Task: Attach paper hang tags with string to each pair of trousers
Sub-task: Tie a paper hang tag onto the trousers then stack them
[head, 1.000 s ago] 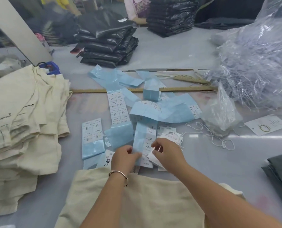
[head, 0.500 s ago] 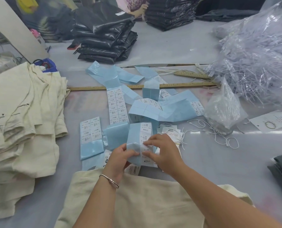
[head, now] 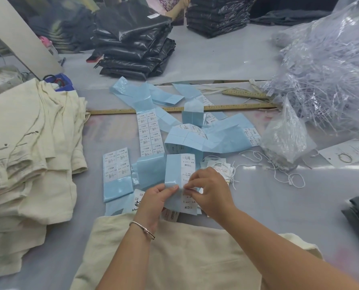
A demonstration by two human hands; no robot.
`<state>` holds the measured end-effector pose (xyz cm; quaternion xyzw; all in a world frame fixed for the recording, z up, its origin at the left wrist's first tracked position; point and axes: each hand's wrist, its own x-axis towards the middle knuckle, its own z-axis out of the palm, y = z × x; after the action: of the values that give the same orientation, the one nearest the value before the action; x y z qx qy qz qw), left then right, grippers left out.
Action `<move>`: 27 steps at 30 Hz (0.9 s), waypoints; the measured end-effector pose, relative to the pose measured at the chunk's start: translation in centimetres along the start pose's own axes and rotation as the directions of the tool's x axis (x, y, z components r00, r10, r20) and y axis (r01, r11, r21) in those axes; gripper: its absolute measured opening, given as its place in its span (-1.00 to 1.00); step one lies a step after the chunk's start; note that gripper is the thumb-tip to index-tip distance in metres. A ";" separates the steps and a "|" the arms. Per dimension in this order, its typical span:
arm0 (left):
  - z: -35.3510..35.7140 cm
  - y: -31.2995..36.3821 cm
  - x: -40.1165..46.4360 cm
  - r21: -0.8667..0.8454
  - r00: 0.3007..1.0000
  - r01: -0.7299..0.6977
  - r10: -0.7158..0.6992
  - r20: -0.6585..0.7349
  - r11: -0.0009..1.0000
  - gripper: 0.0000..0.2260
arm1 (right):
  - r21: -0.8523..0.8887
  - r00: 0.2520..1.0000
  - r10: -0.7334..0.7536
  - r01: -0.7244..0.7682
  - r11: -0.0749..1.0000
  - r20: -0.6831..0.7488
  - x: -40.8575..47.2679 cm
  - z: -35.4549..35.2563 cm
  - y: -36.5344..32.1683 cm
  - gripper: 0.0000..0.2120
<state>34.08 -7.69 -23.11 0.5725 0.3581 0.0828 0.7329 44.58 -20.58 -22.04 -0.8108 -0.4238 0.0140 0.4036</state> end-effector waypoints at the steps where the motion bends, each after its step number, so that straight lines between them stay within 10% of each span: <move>1: 0.1 0.0 0.0 0.002 1.000 0.000 0.000 -0.011 1.000 -0.90 | -0.013 0.999 -0.041 0.041 0.999 -0.021 -0.1 -0.1 -0.1 -0.91; 8: 0.4 -0.1 0.4 -0.048 0.988 0.023 -0.030 -0.150 0.999 -0.88 | 0.031 0.980 -0.199 0.200 0.979 -0.033 -2.6 -2.4 -1.8 -0.88; 11: 0.4 -0.4 0.9 -0.038 0.975 0.052 -0.059 -0.213 0.998 -0.87 | 0.313 0.996 -0.047 0.020 0.950 0.078 -5.3 -4.3 -2.0 -0.93; 14: 0.8 -0.6 0.9 0.035 0.953 -0.001 0.011 -0.304 0.999 -0.87 | 0.775 0.943 0.244 -0.327 0.541 0.227 -6.5 -6.7 -1.4 -0.88; 19: 3.0 0.0 -3.7 0.268 0.828 -0.358 0.437 -0.350 0.894 -0.72 | 0.893 0.750 0.523 -0.448 -0.049 0.405 -6.6 -8.3 0.1 -0.71; 23: 5.1 -0.5 -6.8 0.198 0.927 -0.358 0.372 -0.040 0.913 -0.58 | 0.868 0.722 0.527 -0.493 -0.063 0.449 -6.5 -8.1 0.1 -0.55; 27: 5.8 -1.4 -7.1 0.160 0.907 -0.380 0.401 -0.129 0.911 -0.90 | 0.808 0.726 0.492 -0.585 0.074 0.481 -6.7 -7.4 0.0 -0.59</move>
<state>32.11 -16.44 -20.82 0.6709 0.2982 0.2496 0.6313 42.99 -29.98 -19.14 -0.5176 -0.0203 0.4343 0.7369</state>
